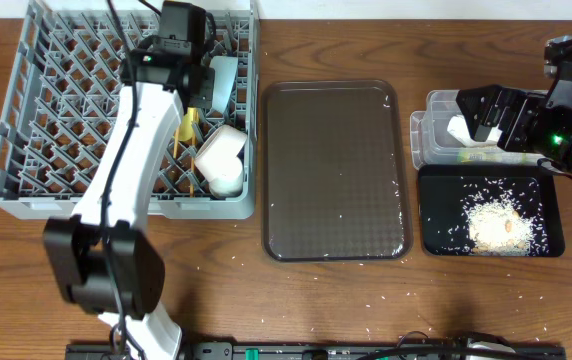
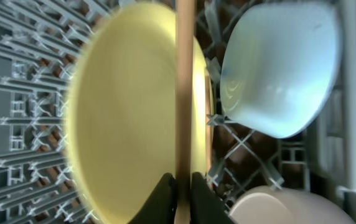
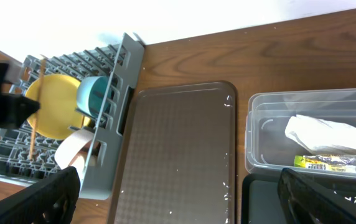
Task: Sort waste into correct bins and load items into the dishwasher
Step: 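Carry the chopstick left and insert it into the dish rack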
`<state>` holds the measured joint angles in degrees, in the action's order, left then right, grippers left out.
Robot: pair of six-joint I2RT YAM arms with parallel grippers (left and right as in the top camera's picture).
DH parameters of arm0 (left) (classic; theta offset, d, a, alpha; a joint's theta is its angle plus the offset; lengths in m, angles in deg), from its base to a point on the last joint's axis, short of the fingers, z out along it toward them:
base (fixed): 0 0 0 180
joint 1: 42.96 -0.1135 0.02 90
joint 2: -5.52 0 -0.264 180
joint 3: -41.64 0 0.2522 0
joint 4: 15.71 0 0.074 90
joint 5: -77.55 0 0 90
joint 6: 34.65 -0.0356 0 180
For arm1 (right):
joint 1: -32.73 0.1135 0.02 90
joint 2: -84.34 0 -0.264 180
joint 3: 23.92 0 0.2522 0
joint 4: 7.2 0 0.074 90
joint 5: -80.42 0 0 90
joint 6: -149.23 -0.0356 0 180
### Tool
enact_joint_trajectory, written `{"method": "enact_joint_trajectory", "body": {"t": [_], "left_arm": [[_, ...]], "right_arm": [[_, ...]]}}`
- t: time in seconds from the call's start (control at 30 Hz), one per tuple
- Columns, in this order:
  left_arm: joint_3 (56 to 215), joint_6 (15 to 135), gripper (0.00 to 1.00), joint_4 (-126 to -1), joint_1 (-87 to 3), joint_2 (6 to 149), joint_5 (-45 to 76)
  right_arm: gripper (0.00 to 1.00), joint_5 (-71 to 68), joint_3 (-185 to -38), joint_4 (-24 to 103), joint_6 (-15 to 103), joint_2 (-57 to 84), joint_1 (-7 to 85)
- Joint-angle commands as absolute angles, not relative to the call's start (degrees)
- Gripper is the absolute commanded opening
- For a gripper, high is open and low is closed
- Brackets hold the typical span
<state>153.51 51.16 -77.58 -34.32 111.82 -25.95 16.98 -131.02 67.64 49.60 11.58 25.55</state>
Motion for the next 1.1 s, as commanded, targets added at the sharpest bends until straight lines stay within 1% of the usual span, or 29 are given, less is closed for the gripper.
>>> {"method": "enact_joint_trajectory", "body": {"t": [0.0, 0.03, 0.07, 0.2, 0.37, 0.4, 0.57, 0.63, 0.7, 0.73, 0.83, 0.9, 1.07], "left_arm": [[153.1, 49.3, 0.38, -77.6, -35.0, 114.4, -26.7], [153.1, 49.3, 0.47, -77.6, -35.0, 114.6, -26.7], [153.1, 49.3, 0.53, -77.7, -35.0, 114.7, -26.7], [153.1, 49.4, 0.6, -78.1, -35.0, 113.5, -26.7], [153.2, 50.6, 0.63, -81.8, -35.0, 108.5, -26.7], [153.2, 51.4, 0.65, -82.7, -35.0, 107.2, -26.7], [153.2, 60.3, 0.66, -88.4, -34.8, 97.9, -26.3], [153.1, 61.7, 0.66, -90.6, -34.8, 94.6, -23.1], [153.1, 61.9, 0.66, -93.0, -34.8, 90.8, -16.7], [153.1, 61.9, 0.72, -93.8, -34.8, 89.2, -14.1], [153.1, 64.3, 0.83, -96.6, -34.8, 84.8, -9.6], [153.1, 67.1, 0.84, -98.5, -34.8, 82.7, -8.1], [153.1, 67.1, 0.84, -100.6, -34.9, 79.0, -8.1]], "right_arm": [[0.99, 17.4, -131.7, 67.7, 49.4, 11.6, 24.9], [0.99, 17.4, -131.7, 67.7, 49.4, 11.6, 24.9], [0.99, 17.4, -131.7, 67.7, 49.4, 11.6, 24.9], [0.99, 17.4, -131.7, 67.7, 49.4, 11.6, 24.9], [0.99, 17.4, -131.7, 67.7, 49.4, 11.6, 24.9], [0.99, 17.4, -131.7, 67.7, 49.4, 11.6, 24.9], [0.99, 17.4, -131.7, 67.7, 49.4, 11.6, 24.9], [0.99, 17.4, -131.7, 67.7, 49.4, 11.6, 24.9], [0.99, 17.4, -131.7, 67.7, 49.4, 11.6, 24.9], [0.99, 17.4, -131.7, 67.7, 49.4, 11.6, 24.9], [0.99, 17.4, -131.7, 67.7, 49.4, 11.6, 24.9], [0.99, 17.4, -131.7, 67.7, 49.4, 11.6, 24.9], [0.99, 17.4, -131.7, 67.7, 49.4, 11.6, 24.9]]}}
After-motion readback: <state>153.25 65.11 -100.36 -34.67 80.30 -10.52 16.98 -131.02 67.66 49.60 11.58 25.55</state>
